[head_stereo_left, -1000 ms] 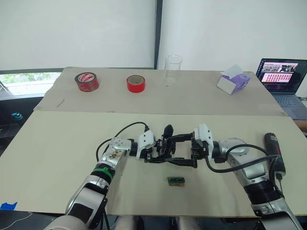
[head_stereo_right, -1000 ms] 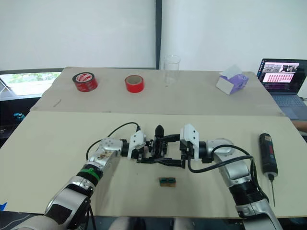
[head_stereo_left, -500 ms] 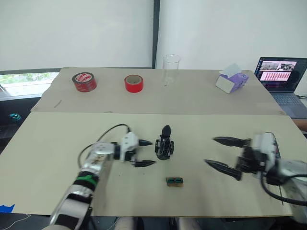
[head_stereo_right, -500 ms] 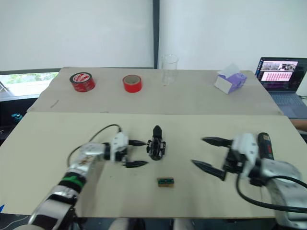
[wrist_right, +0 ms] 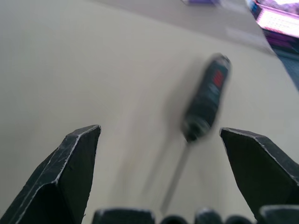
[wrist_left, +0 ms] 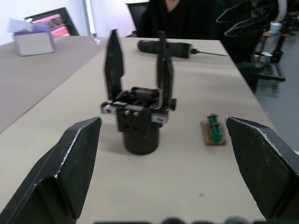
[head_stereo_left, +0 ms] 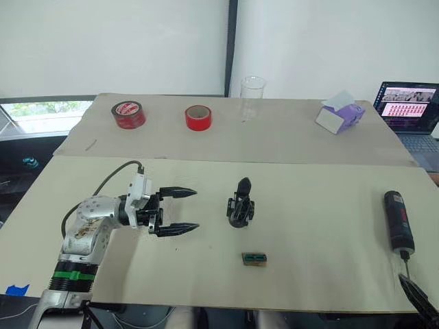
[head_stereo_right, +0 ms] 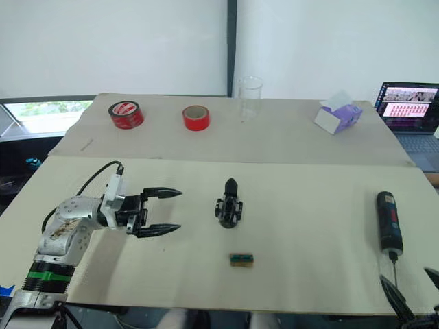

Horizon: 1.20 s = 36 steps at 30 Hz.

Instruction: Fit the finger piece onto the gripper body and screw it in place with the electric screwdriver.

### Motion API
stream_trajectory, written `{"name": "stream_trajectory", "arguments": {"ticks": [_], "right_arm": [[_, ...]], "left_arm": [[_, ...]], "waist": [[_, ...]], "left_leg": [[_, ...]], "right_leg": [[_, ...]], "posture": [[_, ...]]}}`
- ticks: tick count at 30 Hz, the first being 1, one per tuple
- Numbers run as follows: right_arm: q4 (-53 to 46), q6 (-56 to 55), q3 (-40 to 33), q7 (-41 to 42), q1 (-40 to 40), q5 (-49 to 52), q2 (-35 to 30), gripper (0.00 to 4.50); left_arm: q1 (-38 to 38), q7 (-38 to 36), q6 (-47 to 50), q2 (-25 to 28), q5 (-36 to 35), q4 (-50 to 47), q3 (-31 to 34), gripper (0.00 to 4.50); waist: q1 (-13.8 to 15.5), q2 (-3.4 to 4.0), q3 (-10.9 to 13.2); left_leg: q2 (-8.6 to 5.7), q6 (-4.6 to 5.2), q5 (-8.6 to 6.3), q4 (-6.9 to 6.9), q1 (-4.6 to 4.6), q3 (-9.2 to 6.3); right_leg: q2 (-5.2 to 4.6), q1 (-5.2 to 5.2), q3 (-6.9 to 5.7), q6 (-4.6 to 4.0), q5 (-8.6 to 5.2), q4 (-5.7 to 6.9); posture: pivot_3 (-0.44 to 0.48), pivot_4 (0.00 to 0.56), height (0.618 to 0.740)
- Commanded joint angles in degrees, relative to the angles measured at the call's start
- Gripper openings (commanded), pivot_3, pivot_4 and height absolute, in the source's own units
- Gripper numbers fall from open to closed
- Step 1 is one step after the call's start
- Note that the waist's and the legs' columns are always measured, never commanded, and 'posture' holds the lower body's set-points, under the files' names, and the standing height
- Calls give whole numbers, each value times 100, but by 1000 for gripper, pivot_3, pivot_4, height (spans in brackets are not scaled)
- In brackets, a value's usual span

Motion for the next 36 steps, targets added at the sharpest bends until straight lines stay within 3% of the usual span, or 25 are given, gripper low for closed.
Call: {"name": "stream_trajectory", "arguments": {"ticks": [1,8,12,15,21,28,36], "right_arm": [[-206,486,-226,-758,-31,-184,-160,4500],[37,2806,-72,-1200,-1213,662,-1790,4500],[1152,3937,437,-1233,-2441,807,-2903,4500],[2119,4115,1091,-1202,-3222,495,-3475,4500],[3541,3987,2353,-1026,-4464,-92,-3927,4500],[4438,4098,2875,-891,-5191,-408,-3915,4500],[4247,4377,2525,-235,-5236,-30,-3994,1997]], "left_arm": [[-71,42,356,47,-429,-407,178,4465],[-159,117,494,-135,-533,-507,48,4465],[-277,128,504,-278,-526,-548,-44,4465],[-343,153,484,-359,-487,-572,-130,4465],[-305,212,576,-373,-513,-782,-210,4465],[-68,243,818,-190,-656,-1119,-142,4465],[29,95,771,-112,-707,-1223,-147,4500]], "waist": [[-31,3,-1],[-67,2,2],[-24,-18,13],[12,-27,18],[-4,-30,20],[-6,-31,20],[-6,-30,20]], "left_leg": [[0,0,0,-1,2,1],[-6,2,2,0,5,6],[-10,55,31,2,5,4],[-12,58,32,3,1,3],[-15,66,30,7,-12,3],[-14,64,32,11,-11,3],[-11,60,36,15,-9,3]], "right_leg": [[0,1,1,0,0,0],[13,3,3,-3,1,1],[56,7,15,-5,1,-2],[71,8,15,-9,2,-5],[81,7,20,11,26,-7],[81,7,20,38,20,-4],[85,9,26,36,23,1]], "posture": [[0,150,740],[0,150,740],[0,150,740],[0,150,740],[0,150,740],[0,150,740],[0,150,740]]}}
